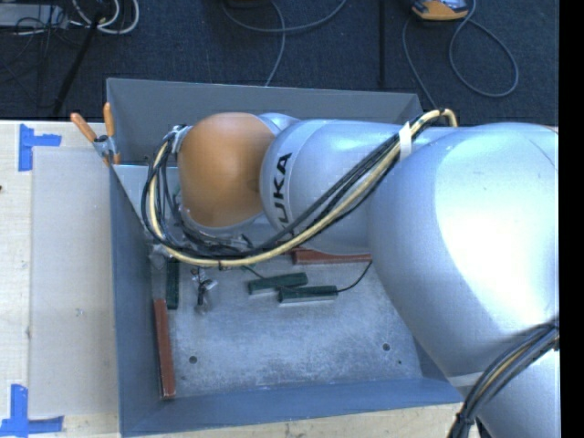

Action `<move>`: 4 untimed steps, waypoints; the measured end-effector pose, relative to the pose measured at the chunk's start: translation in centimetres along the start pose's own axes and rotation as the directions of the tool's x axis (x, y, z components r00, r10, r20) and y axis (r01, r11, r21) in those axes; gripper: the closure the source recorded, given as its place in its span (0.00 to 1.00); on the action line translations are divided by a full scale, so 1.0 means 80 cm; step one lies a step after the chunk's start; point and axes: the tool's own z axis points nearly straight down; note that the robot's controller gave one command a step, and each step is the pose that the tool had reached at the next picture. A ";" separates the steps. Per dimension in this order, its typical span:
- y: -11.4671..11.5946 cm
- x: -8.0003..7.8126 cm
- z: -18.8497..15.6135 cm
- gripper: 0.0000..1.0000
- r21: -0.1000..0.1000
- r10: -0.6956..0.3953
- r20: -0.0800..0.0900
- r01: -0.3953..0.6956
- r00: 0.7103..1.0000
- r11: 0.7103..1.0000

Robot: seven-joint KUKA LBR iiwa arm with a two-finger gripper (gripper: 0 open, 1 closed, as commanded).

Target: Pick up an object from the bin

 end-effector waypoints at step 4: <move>0.015 0.056 -0.229 1.00 0.004 -0.686 0.003 0.686 0.727 0.727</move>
Offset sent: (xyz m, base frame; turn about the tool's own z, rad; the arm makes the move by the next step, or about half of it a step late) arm -0.0032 0.0000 -0.0015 -0.6078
